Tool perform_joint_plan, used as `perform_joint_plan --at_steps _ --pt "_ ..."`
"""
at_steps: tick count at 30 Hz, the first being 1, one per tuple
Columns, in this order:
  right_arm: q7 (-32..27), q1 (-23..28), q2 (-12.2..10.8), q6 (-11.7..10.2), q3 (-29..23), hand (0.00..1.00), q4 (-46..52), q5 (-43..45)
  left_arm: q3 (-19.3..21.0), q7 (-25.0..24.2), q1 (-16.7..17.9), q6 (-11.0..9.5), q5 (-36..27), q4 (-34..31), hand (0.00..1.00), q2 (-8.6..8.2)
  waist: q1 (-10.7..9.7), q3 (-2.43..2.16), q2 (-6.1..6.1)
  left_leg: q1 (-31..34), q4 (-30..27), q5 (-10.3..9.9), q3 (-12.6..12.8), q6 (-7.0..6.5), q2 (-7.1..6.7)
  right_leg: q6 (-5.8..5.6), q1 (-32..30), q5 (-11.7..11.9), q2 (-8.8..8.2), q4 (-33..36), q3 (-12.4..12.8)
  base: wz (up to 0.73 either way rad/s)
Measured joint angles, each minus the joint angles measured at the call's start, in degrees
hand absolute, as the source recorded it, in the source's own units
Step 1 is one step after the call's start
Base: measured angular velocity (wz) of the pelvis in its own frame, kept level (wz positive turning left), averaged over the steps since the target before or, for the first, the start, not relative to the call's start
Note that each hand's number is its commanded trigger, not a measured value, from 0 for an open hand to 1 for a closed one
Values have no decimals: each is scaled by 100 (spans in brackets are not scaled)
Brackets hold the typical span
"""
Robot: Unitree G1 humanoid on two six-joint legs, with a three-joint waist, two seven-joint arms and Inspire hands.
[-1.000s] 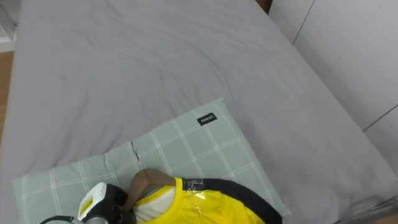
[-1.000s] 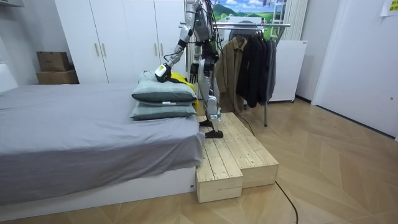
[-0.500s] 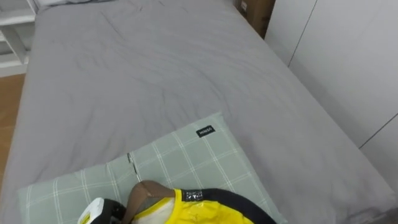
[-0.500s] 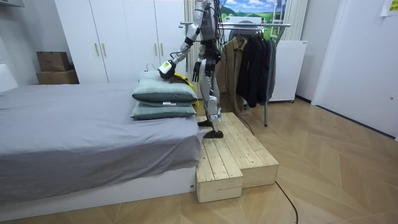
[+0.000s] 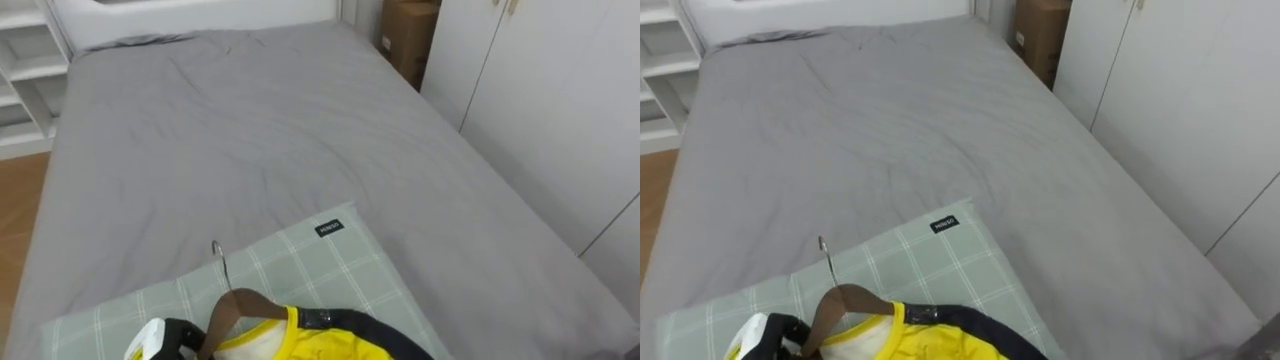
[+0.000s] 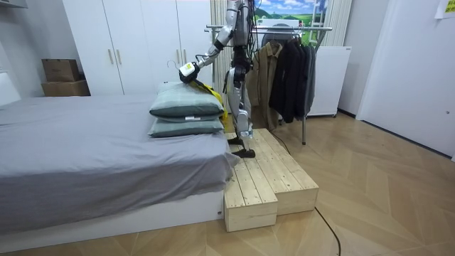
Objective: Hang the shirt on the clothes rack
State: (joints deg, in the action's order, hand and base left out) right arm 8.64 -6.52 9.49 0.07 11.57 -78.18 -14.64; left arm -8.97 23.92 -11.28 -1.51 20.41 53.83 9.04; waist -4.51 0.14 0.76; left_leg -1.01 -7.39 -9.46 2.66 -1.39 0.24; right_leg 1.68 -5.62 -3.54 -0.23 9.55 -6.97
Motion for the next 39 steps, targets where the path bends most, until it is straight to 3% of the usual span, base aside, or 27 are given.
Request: perform_joint_plan --at_steps 5,21,31,39 --pt "-39 125 -1 -3 -3 0 24 -186 -17 83 190 9 53 -324 100 36 -20 8 15 -121 5 -11 -17 7 2 -10 157 -45 15 -52 33 1" --pt "-173 242 0 -135 -347 0 23 -95 -17 99 218 7 299 -625 100 152 -75 40 63 -302 -19 -35 -128 25 18 -8 363 -49 33 -89 22 2" --pt "-1509 355 179 -202 -832 0 733 1109 -35 268 288 -9 491 -1269 100 280 -154 54 54 -358 -16 -36 -149 26 12 -10 447 -93 33 -73 2 0" --pt "-2600 348 197 -393 -1016 0 2333 2560 -38 573 476 -338 406 -2622 100 434 -115 43 52 -524 -28 -36 -110 26 17 -4 576 -106 32 -67 -14 0"
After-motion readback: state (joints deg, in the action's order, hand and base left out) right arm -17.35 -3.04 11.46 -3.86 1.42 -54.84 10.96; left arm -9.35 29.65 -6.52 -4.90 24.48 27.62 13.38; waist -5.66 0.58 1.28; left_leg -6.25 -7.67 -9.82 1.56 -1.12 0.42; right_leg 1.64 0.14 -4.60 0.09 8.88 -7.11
